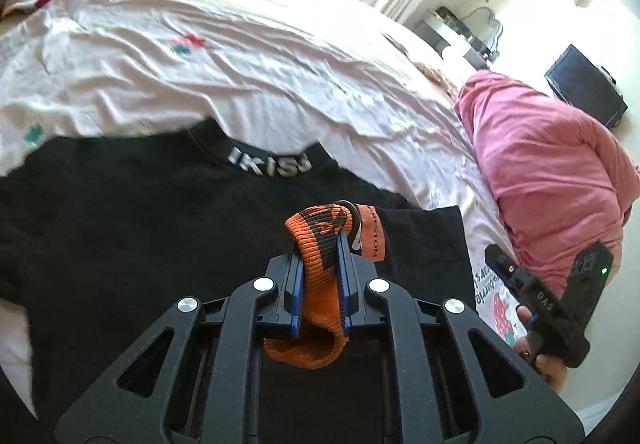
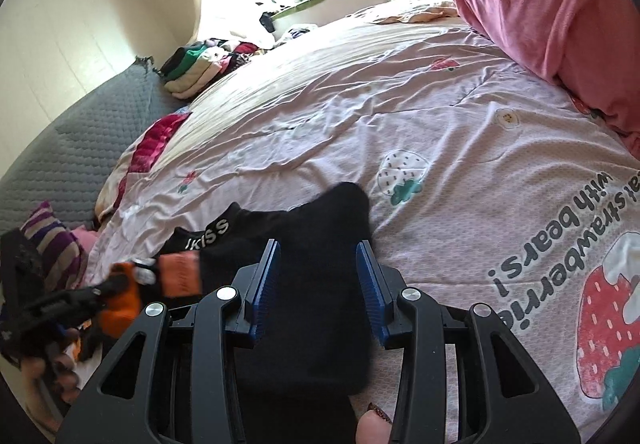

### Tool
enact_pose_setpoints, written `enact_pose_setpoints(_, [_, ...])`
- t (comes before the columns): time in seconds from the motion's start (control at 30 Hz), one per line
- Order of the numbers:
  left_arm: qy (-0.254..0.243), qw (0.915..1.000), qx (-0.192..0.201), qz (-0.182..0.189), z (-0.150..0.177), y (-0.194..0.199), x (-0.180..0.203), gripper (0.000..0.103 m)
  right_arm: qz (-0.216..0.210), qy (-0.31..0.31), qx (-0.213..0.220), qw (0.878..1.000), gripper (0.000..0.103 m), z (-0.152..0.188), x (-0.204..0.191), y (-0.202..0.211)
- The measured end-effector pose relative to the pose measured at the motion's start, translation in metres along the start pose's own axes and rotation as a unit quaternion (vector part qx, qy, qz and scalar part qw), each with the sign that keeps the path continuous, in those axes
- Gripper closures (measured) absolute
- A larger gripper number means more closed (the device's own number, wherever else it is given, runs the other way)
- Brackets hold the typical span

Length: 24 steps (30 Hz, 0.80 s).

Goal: Fold small clothes
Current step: 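Grasp the orange cuff with the left gripper while the right gripper releases it, then lower the cuff onto the shirt body with the left gripper and open it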

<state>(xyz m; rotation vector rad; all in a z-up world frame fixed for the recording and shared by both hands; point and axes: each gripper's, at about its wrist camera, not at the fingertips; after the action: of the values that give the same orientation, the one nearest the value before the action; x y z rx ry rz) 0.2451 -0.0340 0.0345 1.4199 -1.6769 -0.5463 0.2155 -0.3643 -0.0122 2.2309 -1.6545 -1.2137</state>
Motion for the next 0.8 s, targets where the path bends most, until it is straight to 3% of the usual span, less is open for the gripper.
enact_pose_setpoints(0.27, [-0.001, 0.9994, 0.016, -0.031, -0.010, 0.024, -0.023, 0.096, 0.012, 0.021, -0.005, 1.000, 0.065, 0.005, -0.007, -0.005])
enact_pose_setpoints(0.57, [0.008, 0.9991, -0.013, -0.040, -0.007, 0.022, -0.057, 0.096, 0.025, 0.070, -0.015, 0.997, 0.065, 0.015, -0.028, -0.015])
enact_pose_setpoints(0.8, [-0.001, 0.9980, -0.023, -0.058, 0.000, 0.016, -0.076, 0.096, 0.031, 0.121, -0.047, 0.991, 0.065, 0.031, -0.052, -0.039])
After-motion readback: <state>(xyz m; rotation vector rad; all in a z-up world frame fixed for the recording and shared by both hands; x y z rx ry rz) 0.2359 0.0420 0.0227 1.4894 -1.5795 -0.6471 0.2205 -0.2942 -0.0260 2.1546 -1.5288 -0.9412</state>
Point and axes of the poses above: each gripper's, at about its wrist camera, not at the fingertips, and y roughly against the way its jaws point, x to its right, z to its underside, and after that the axes turned 10 degrees about -z, right-handed
